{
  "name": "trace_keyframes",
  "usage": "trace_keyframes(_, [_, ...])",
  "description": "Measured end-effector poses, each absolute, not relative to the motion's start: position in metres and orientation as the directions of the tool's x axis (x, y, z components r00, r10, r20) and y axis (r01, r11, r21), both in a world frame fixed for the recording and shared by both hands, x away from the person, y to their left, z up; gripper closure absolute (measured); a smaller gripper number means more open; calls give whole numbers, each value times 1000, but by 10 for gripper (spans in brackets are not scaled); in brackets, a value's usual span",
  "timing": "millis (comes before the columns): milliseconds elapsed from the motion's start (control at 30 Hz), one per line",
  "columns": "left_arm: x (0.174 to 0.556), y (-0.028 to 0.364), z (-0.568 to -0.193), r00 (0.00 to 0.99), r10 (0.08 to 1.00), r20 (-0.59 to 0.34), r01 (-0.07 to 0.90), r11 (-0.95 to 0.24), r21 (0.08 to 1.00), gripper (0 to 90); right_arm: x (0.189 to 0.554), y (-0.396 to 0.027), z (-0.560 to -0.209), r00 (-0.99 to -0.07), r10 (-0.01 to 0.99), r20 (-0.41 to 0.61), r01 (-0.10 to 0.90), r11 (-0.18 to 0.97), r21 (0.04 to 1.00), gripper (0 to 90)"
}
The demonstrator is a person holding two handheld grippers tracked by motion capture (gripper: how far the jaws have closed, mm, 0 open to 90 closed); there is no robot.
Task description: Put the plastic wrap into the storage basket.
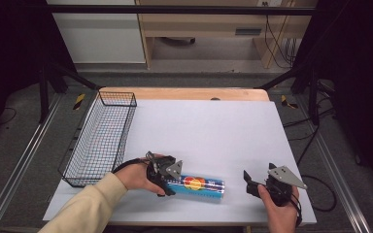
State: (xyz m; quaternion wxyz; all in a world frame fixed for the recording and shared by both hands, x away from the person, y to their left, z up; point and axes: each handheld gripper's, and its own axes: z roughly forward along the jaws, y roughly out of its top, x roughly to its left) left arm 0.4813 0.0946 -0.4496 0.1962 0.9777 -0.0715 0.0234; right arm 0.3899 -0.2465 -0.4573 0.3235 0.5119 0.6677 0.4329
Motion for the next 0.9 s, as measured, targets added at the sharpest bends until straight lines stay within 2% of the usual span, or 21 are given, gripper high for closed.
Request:
trace_keyframes(333, [479,89,-452,985,-142,93,-165,-925,342,309,390,-246,-457,-271,962,11,403,103,909,76])
trace_keyframes(467, [476,91,-452,983,-141,118,-175,-918,355,313,390,-247,-457,-269,963,14,403,100,910,75])
trace_keyframes(633, [474,95,-450,987,-117,107,-149,-913,380,316,390,-247,-457,-269,963,16,405,98,909,75])
trace_keyframes(900, [474,104,-425,990,-64,128,-115,-887,447,317,389,-248,-457,-258,966,16,404,93,910,75])
